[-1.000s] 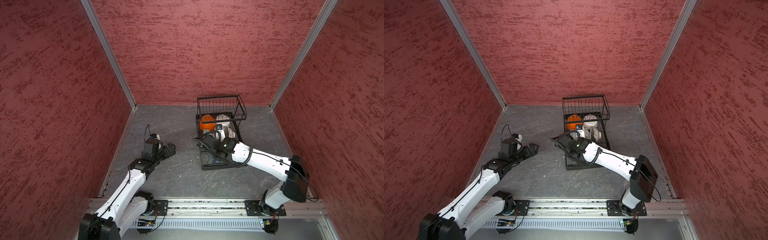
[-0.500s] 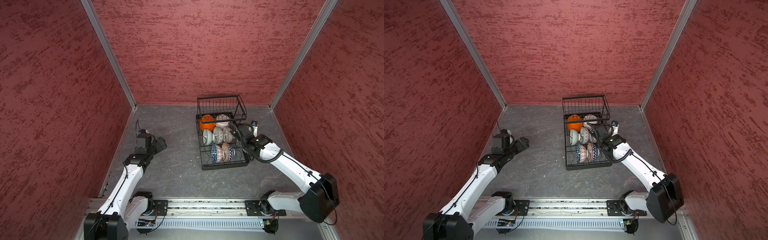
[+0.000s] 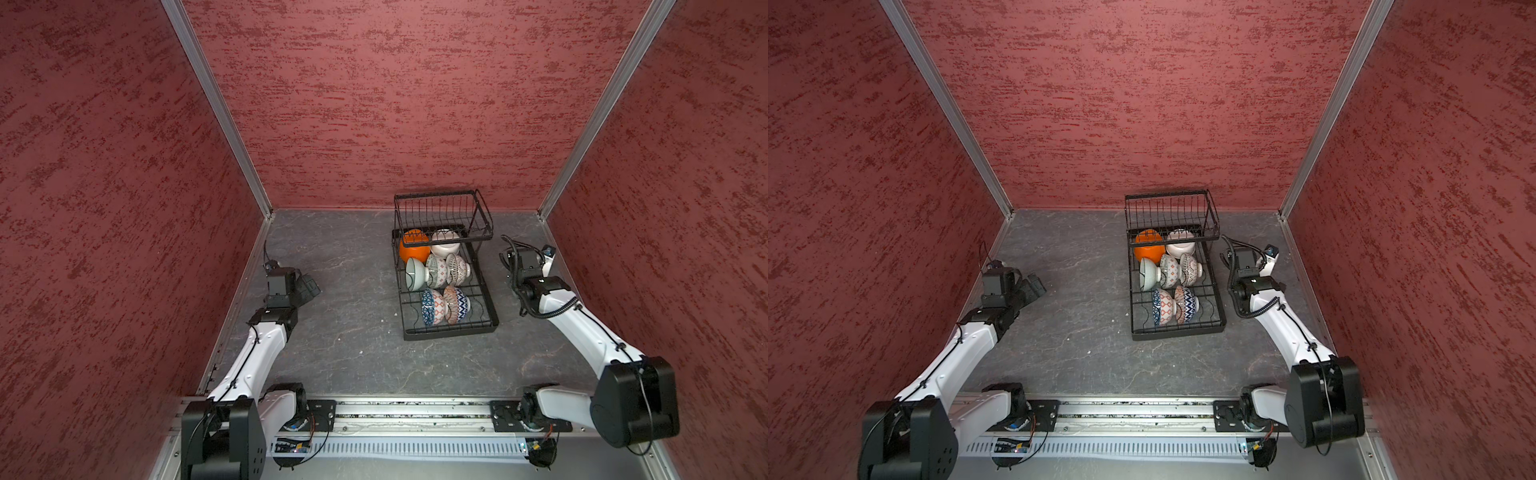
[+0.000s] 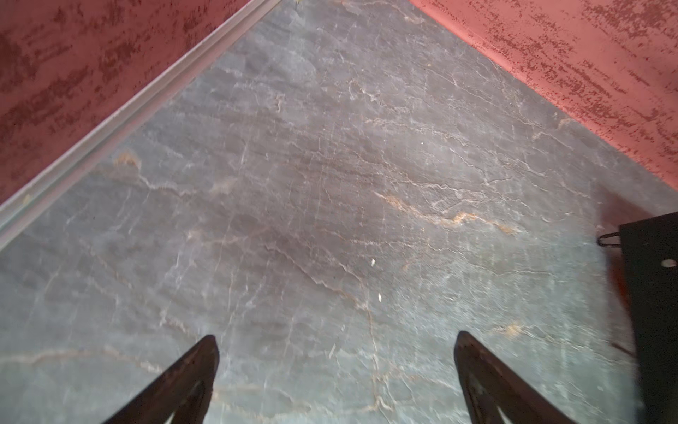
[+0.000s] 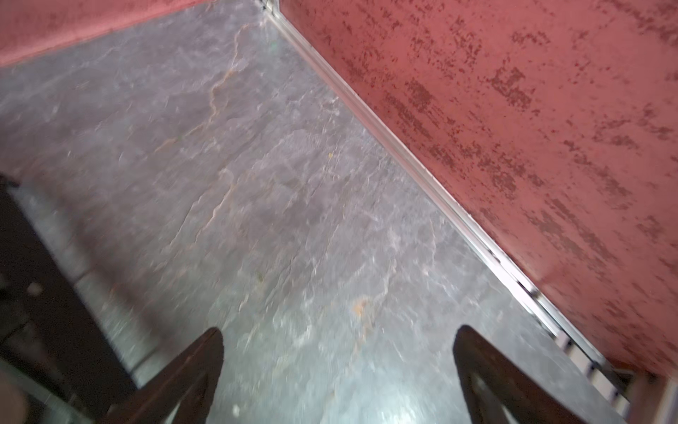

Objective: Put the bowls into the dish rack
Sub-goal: 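Open the right gripper and lift it away from the rack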

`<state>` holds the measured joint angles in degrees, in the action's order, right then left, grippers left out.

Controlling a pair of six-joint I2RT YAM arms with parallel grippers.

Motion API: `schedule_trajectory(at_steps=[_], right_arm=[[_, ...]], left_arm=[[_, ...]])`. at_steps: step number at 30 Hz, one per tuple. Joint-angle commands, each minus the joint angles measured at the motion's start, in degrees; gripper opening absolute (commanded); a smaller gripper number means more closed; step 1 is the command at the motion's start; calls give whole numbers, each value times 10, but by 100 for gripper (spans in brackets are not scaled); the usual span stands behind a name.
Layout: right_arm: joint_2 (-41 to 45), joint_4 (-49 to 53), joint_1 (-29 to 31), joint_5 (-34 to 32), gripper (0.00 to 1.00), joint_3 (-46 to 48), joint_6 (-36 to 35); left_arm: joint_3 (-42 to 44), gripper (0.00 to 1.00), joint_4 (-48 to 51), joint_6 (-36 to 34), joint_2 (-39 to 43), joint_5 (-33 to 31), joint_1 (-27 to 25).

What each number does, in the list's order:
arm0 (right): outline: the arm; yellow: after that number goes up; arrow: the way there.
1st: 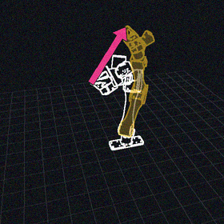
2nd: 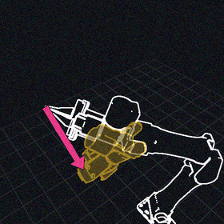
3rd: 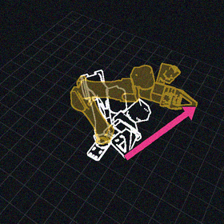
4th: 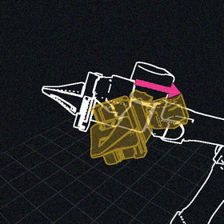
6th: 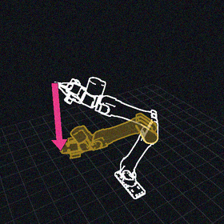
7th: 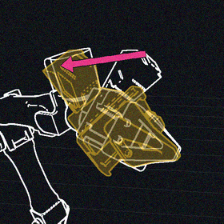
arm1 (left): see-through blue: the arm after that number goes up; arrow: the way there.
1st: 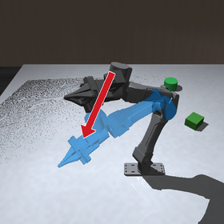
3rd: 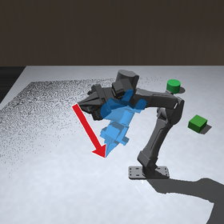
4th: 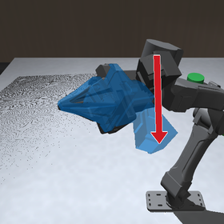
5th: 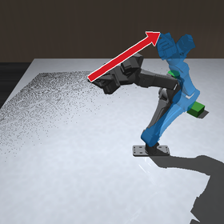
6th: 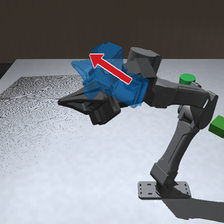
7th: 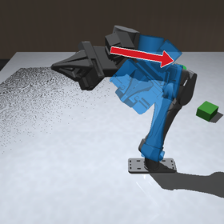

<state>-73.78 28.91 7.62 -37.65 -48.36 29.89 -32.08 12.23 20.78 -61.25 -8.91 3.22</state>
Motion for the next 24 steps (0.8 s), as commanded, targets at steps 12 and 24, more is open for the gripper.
schedule_trajectory(at_steps=[12,24], right_arm=[[-159,-477,-61,58,99,88,-162],[-139,-747,-76,126,99,213,-235]], left_arm=[[73,99,-274,-140,-60,1,2],[97,99,-474,-176,-143,89,7]])
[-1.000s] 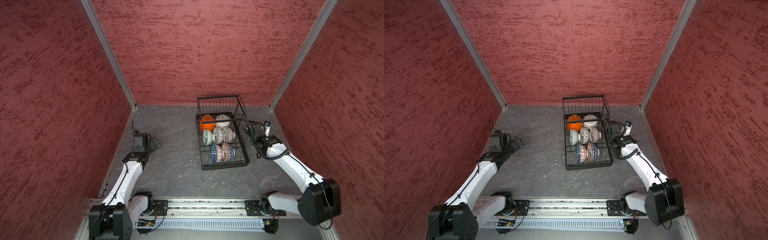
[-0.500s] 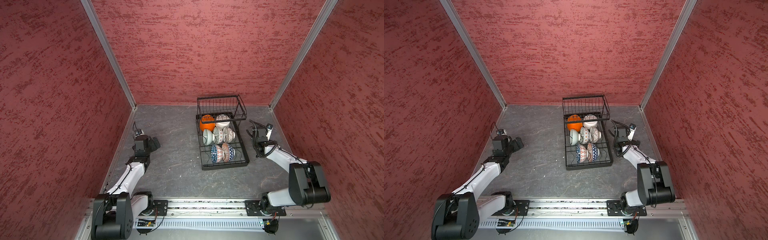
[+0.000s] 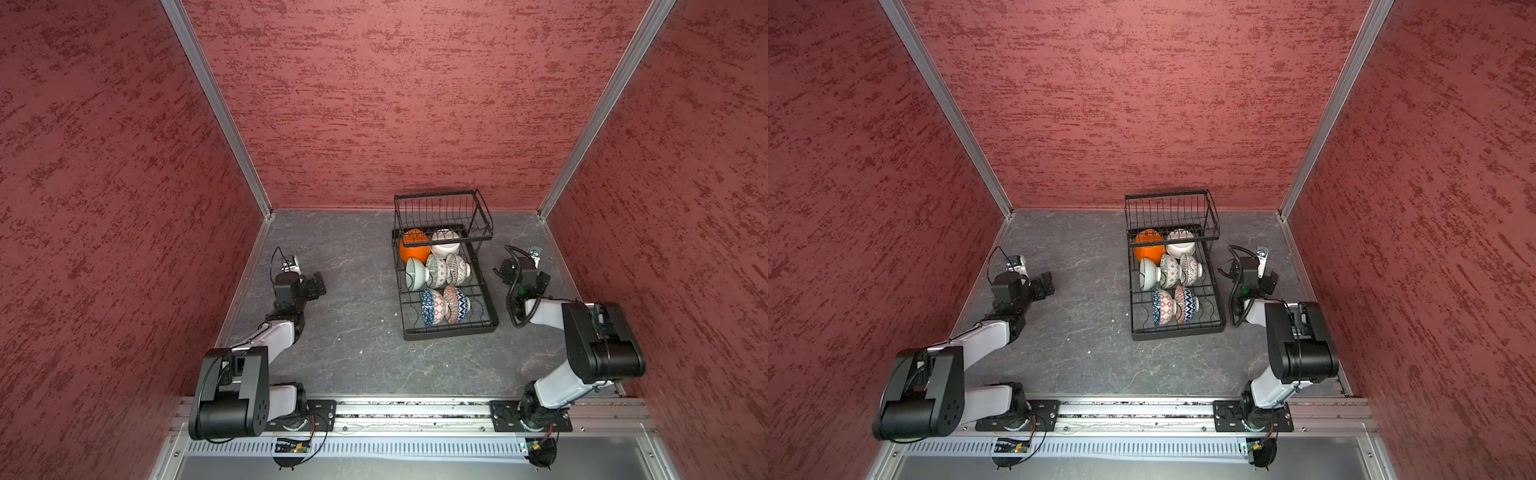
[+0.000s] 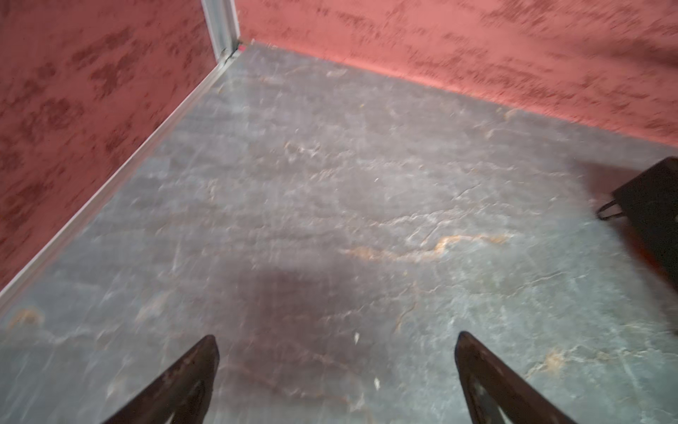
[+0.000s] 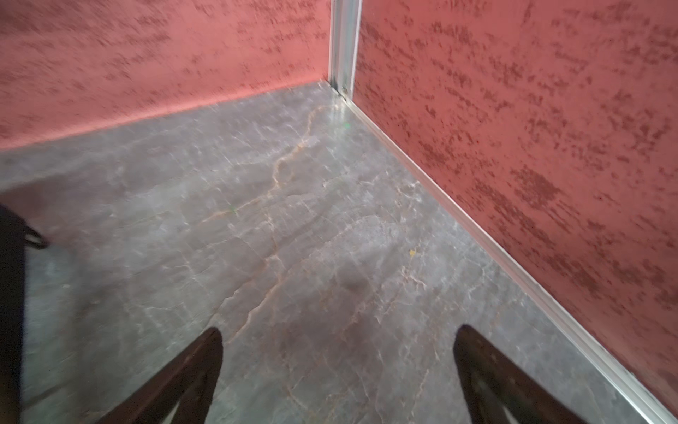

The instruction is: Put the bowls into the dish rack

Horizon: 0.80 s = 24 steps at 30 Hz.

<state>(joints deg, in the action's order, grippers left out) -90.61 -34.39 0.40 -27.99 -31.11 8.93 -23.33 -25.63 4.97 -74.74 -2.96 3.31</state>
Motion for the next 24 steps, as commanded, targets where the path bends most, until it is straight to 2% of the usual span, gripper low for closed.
schedule_trajectory(at_steps=[1,4,10,12,13,14,16,18,19,22,24], right_arm=[[39,-153,-4,32,99,68,-26],[55,-231,-4,58,99,118,-37],[53,-287,-4,106,99,147,-55],[48,-315,-4,124,99,161,-62],[29,-341,-4,134,99,171,-62],[0,-414,-4,130,99,182,-75],[28,-347,-5,132,99,174,-60],[12,-372,-5,126,99,168,-67],[21,-326,-5,123,99,155,-57],[17,-333,-7,123,99,156,-57],[15,-339,-7,123,99,156,-58]], left_arm=[[11,99,-114,-20,-14,34,8],[15,99,-157,-26,-35,58,10],[20,99,-262,-29,-127,94,16],[24,99,-265,-31,-127,104,16],[26,99,-271,-31,-129,106,17],[27,99,-270,-32,-128,109,17],[27,99,-273,-32,-129,109,16],[25,99,-269,-33,-130,105,15],[22,99,-266,-37,-130,96,10],[20,99,-262,-54,-132,20,-26],[21,99,-265,-53,-132,8,-28]])
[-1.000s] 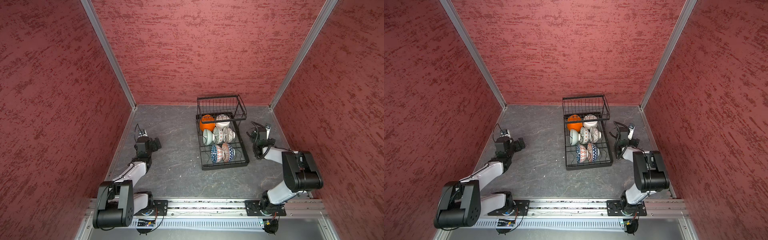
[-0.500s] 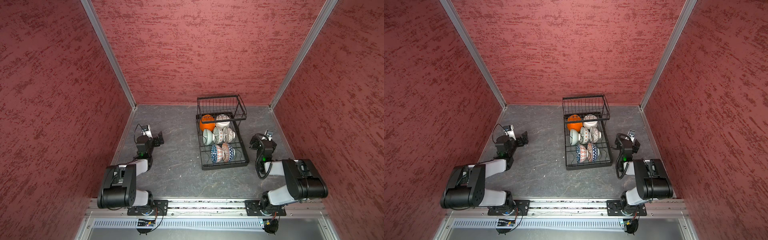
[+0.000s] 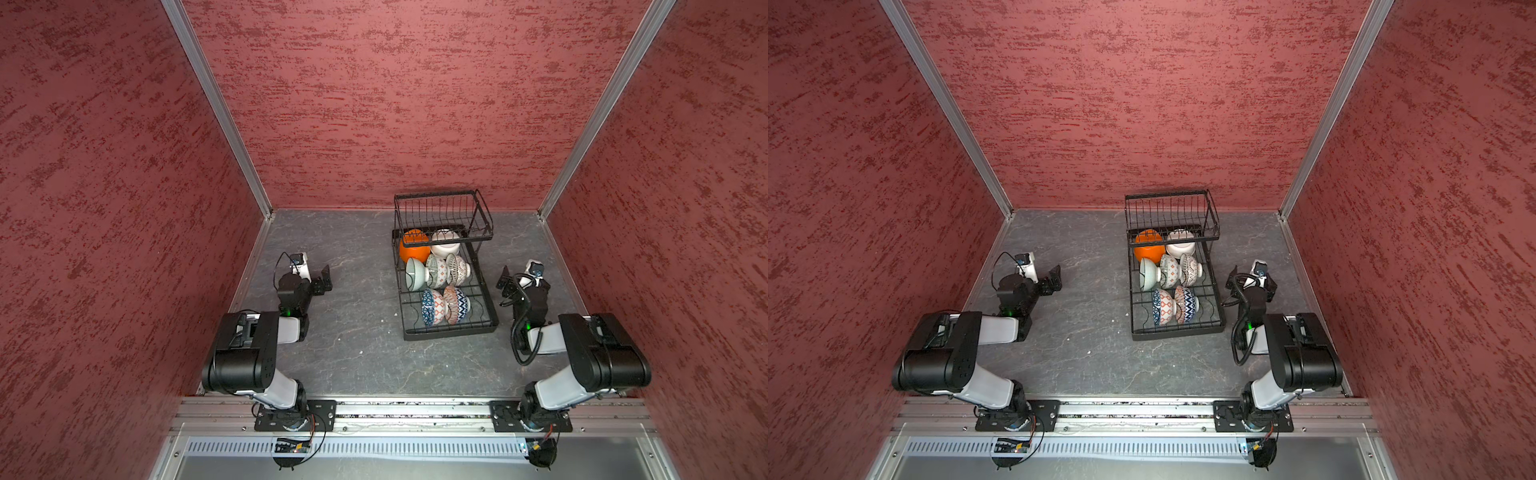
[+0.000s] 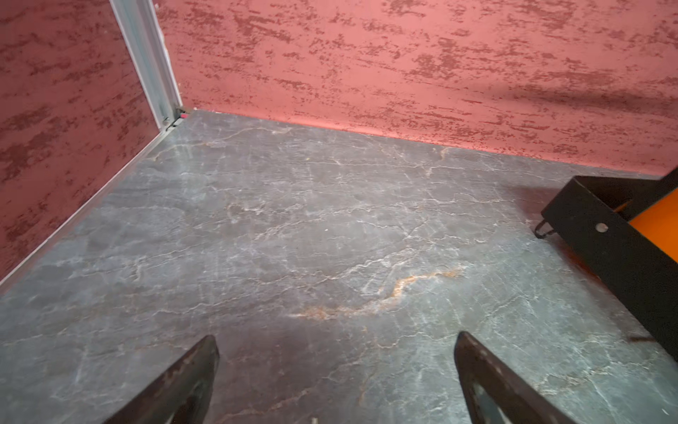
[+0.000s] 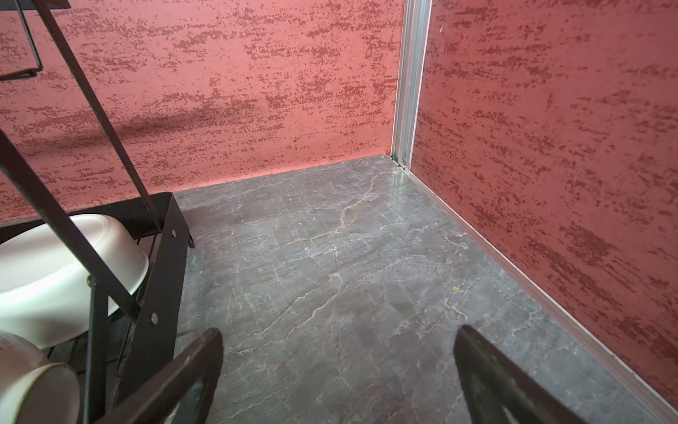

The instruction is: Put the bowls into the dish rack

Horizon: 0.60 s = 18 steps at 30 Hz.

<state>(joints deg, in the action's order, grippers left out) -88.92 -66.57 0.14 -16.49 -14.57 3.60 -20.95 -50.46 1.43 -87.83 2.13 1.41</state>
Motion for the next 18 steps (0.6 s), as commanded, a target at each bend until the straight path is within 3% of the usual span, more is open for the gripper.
schedule_trajectory(at_steps=[1,4,7,18], right_arm=[[-2,-20,-5,8,99,-8,-5],[-1,-24,-4,9,99,-6,-6],[-2,-25,-4,8,99,-6,-7],[-2,-26,-5,8,99,-5,-7]], left_arm=[[-2,99,-16,-17,-1,-43,-10],[-1,99,-19,-16,-1,-46,-10],[3,100,-30,-1,-1,-90,-11],[4,100,-30,2,-1,-87,-8]])
